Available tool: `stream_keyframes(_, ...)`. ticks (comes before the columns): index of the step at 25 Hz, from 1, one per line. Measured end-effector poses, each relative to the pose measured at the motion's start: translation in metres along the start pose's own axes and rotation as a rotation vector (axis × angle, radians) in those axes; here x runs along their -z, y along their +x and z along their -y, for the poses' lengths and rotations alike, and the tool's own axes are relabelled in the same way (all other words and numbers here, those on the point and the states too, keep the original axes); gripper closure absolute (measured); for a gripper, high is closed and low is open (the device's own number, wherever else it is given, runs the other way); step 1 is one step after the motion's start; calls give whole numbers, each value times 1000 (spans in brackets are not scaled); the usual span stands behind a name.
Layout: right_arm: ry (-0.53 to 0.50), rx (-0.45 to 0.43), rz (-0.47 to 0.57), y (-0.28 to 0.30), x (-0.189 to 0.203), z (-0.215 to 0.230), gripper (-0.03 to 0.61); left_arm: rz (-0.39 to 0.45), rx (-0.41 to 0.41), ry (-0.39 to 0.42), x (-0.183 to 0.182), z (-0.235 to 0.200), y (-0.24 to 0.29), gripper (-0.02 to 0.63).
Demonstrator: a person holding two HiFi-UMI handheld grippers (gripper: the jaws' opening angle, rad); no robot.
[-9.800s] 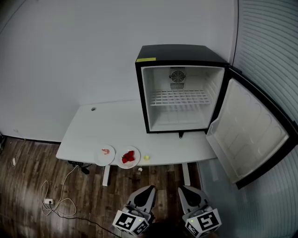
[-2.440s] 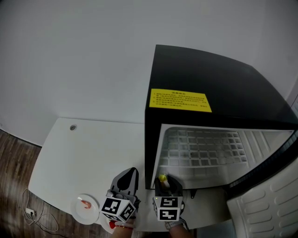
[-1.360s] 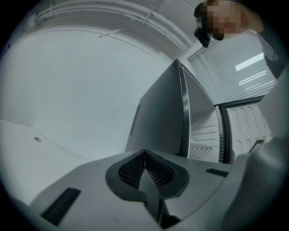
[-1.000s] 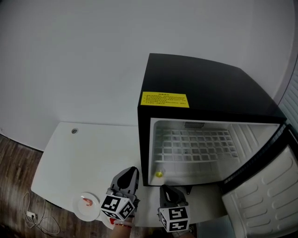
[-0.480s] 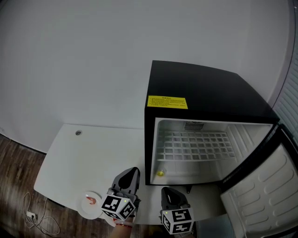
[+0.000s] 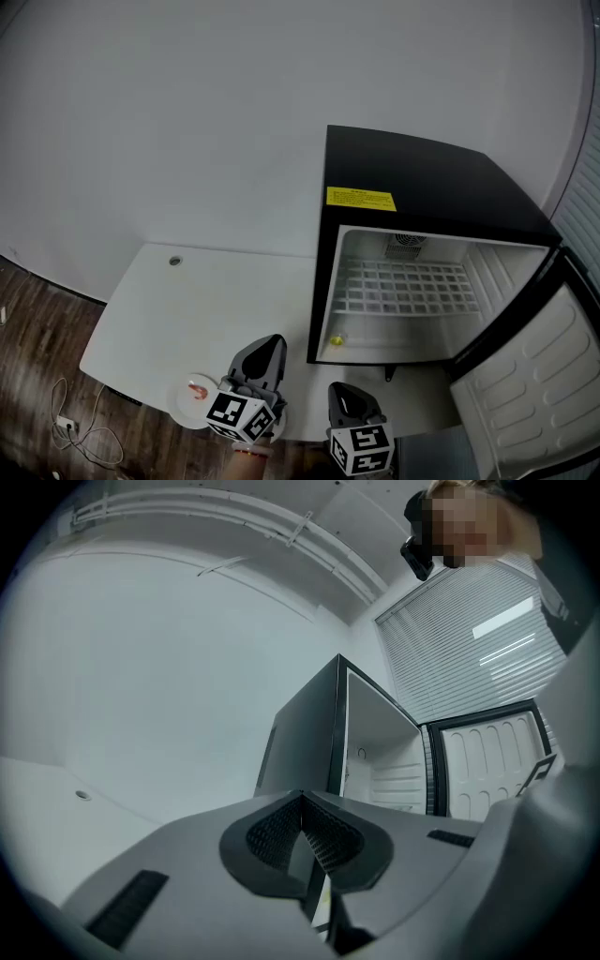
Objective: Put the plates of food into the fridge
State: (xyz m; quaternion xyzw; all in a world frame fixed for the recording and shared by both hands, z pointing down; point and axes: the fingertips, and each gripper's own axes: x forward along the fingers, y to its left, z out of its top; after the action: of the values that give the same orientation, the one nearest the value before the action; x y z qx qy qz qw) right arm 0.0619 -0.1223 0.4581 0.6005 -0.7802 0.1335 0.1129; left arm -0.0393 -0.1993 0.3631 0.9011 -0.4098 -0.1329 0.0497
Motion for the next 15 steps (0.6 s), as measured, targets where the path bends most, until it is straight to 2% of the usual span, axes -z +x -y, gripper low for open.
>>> stream_keyframes(7,0,-96,-35,-17,26,-49,569,-12,-44,27,-17,-10,-50,607)
stream_keyframes(15,27,-199,-92,-31,59,-110,569,-52,-123,41,-9,-33,-125,607)
